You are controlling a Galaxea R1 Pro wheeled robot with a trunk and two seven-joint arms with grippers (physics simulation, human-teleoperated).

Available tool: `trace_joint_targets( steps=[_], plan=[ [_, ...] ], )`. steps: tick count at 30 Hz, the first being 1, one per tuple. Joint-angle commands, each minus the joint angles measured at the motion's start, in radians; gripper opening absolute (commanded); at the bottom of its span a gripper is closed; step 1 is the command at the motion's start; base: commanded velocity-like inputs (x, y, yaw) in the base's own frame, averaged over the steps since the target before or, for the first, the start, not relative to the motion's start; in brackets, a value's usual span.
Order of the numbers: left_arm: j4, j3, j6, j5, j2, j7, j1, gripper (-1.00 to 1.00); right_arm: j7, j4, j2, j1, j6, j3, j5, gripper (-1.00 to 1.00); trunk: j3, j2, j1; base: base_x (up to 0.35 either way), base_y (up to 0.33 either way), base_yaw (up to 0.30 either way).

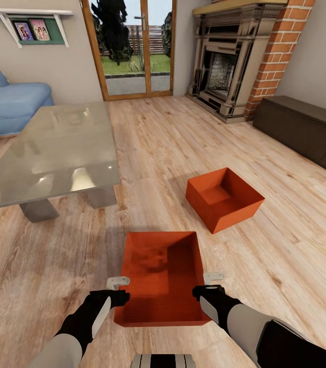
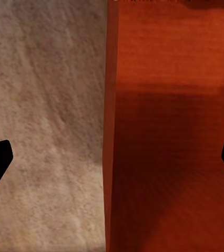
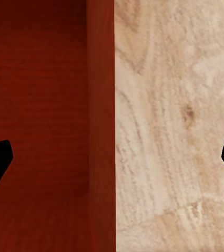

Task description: Move the two storage containers from the living room to the garage. In the garage, place one container on the floor and stack the other container on top of it (either order is fine).

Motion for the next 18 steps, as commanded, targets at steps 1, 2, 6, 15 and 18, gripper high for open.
trace_joint_targets(
  steps=[1,2,6,15,18],
  plan=[
    [-0.002,0.002,0.005,0.004,-0.001,0.004,0.000,1.00,-0.006,-0.002,0.000,-0.001,0.007,0.008,-0.004,1.00,-0.001,0.000,0.000,0.000,0.000,0.000],
    [-0.002,0.002,0.005,0.004,-0.001,0.004,0.000,1.00,-0.006,-0.002,0.000,-0.001,0.007,0.008,-0.004,1.00,-0.001,0.000,0.000,0.000,0.000,0.000],
    [-0.003,0.002,0.005,0.004,-0.001,0.004,0.000,1.00,-0.006,-0.002,0.000,-0.001,0.007,0.008,-0.005,1.00,-0.010,-0.021,0.011,0.000,0.000,0.000],
    [-0.002,0.002,0.006,0.003,-0.001,0.004,0.000,1.00,-0.006,-0.002,0.000,0.000,0.007,0.008,-0.004,1.00,-0.032,-0.070,0.038,0.000,0.000,0.000],
    [-0.003,0.002,0.006,0.003,-0.001,0.004,0.000,1.00,-0.006,-0.002,0.000,-0.001,0.007,0.009,-0.004,1.00,-0.032,-0.070,0.038,0.000,0.000,0.000]
  ],
)
